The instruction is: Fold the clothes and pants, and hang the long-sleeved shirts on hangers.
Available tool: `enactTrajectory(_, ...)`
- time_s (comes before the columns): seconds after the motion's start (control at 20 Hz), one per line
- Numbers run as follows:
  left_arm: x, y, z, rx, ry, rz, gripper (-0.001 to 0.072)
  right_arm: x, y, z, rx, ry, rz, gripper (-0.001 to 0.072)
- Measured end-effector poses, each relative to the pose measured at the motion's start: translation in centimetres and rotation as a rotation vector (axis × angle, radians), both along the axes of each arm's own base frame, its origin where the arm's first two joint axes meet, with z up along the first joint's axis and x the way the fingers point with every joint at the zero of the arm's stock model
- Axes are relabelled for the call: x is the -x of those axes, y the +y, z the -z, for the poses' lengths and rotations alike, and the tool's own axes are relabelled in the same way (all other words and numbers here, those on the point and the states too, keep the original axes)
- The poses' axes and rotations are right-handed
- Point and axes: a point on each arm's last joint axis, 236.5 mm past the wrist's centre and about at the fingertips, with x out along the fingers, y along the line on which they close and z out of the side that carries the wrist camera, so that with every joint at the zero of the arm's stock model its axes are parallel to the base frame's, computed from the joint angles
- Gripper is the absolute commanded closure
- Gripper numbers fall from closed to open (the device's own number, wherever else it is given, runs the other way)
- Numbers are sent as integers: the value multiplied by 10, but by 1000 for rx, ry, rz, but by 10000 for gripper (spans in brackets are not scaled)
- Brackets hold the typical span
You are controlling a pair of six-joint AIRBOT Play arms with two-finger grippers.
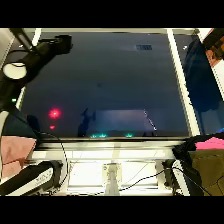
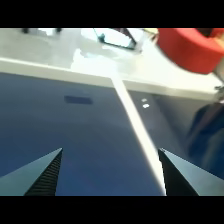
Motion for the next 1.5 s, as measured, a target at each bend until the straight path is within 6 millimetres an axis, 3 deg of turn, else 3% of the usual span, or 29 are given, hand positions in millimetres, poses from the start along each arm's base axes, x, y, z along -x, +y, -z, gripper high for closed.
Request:
enactTrajectory(0.15, 22, 59, -15, -130, -5, -66, 98, 0, 0, 0, 0, 0, 0, 20)
enactTrajectory(0.35, 71, 157, -27, -392, 45, -252, 99, 0, 0, 0, 0, -1, 0, 20)
enactTrajectory(0.4, 88, 184, -19, -456, 110, -307, 153, 0, 0, 0, 0, 0, 0, 20)
enactTrajectory(0.45, 107, 210, -5, -488, 206, -366, 278, 0, 0, 0, 0, 0, 0, 20)
enactTrajectory(0.5, 131, 239, 14, -492, 333, -443, 267, 0, 0, 0, 0, -1, 0, 21)
enactTrajectory(0.55, 162, 271, 38, -453, 486, -557, 166, 0, 0, 0, 0, 0, 0, 20)
enactTrajectory(0.6, 198, 301, 60, -387, 632, -695, -13, 0, 0, 0, 0, -1, 0, 21)
enactTrajectory(0.7, 265, 340, 93, -235, 852, -945, -13, 0, 0, 0, 0, 0, 0, 21)
enactTrajectory(0.85, 338, 364, 133, -62, 1072, -1188, -13, 0, 0, 0, 0, 0, 0, 21)
enactTrajectory(1.0, 370, 372, 161, 26, 1196, -1286, -13, 0, 0, 0, 0, 0, 0, 21)
enactTrajectory(1.2, 379, 379, 189, 108, 1281, -1338, -13, 0, 0, 0, 0, 0, 0, 20)
enactTrajectory(1.5, 352, 397, 211, 237, 1189, -1393, -13, 0, 0, 0, 0, -1, 0, 20)
